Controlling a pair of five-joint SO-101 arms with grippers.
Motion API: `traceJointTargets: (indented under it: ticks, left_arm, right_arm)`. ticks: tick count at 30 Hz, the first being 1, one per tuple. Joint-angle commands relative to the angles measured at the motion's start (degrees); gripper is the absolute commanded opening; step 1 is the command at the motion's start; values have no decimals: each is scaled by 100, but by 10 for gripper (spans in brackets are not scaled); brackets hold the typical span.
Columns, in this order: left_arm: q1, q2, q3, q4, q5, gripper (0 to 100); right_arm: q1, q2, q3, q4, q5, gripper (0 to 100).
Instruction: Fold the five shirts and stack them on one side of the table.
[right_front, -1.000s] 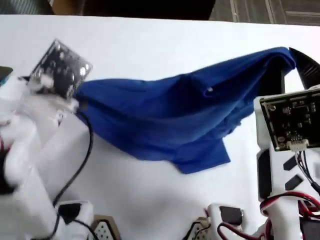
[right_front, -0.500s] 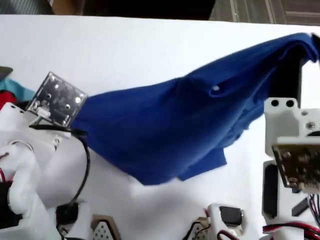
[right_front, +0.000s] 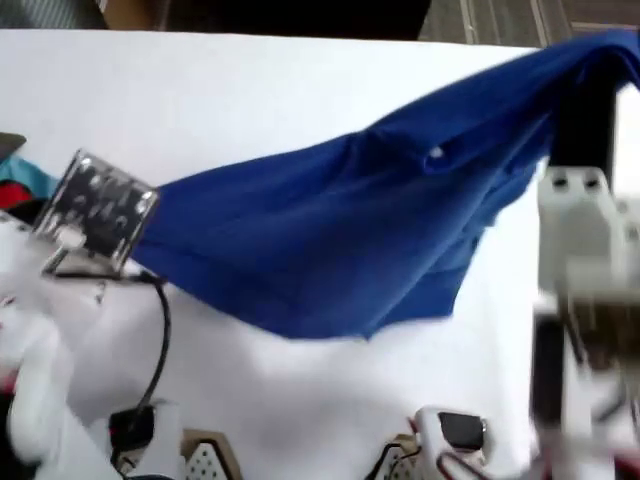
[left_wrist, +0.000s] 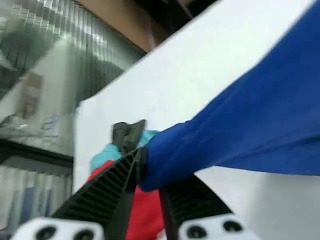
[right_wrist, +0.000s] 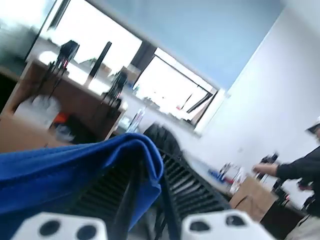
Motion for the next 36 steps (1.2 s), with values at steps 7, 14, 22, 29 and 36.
traceJointTargets:
  ticks: [7,14,22,29,36]
  left_arm:
    - [-589,-9,-497,70,-26,25]
    - [-334,299,48,-220,-79,25]
    - [738,2312,1007,-2145,-62,25]
    - [1196,4598,822,-3226,-70,25]
    - [1169,6444,-796,-2998,-62,25]
  right_arm:
    - [-40,-382,-475,286,18,21]
    - [-48,22,193,242,-35,21]
    - [-48,1393,1758,-681,0,21]
    - [-48,2888,2488,-1270,9,21]
    - [-31,3996,2356,-1499,9,21]
